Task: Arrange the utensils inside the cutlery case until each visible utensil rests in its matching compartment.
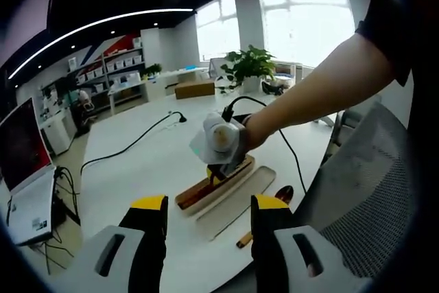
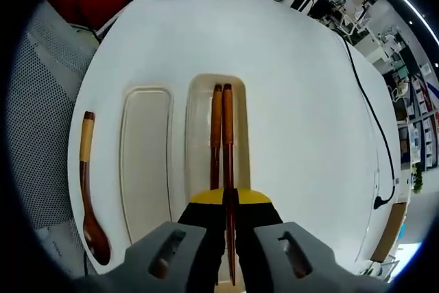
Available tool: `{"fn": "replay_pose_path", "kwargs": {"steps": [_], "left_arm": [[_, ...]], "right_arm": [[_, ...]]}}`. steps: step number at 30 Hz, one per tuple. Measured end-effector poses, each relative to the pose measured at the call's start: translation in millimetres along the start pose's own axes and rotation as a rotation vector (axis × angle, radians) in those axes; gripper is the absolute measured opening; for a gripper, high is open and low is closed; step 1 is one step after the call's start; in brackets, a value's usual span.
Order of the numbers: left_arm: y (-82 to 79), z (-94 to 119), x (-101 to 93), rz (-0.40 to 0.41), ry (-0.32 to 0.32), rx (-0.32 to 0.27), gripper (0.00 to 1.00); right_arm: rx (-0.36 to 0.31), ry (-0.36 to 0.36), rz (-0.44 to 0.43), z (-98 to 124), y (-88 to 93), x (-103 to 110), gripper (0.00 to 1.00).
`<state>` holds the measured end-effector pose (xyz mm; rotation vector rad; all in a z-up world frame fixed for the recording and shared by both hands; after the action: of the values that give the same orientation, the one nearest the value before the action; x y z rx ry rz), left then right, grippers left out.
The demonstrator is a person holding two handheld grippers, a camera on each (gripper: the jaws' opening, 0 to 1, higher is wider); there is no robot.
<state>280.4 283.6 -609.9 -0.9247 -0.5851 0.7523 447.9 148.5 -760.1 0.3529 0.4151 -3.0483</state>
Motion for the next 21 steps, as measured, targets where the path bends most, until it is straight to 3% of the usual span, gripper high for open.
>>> {"fn": "replay_pose_path", "kwargs": {"steps": [11,21], "left_arm": [[-0.4,0,-0.1,-0.001,0.002,-0.001,0.49],[-0.8,-1,-1.4,-0.012,0.011,0.002,0.49]], "right_arm": [[-0.004,-0.020,-0.033,0,0.9,-2,0.01],[-0.038,0.013,-0.054,18,-4.2,1,0.02]]}}
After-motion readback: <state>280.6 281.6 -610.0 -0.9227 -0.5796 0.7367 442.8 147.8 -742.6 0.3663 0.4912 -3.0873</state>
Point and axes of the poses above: the point that each gripper's makers call its tool centre point, and the gripper's own axes: z roughly backward along the fingers, x roughly to its left, y roughly out of its underside, the point moved 7 cm from there along z, roughly backward along the fingers, and after that the axes turned 1 degree about -z, right-handed, at the moved point
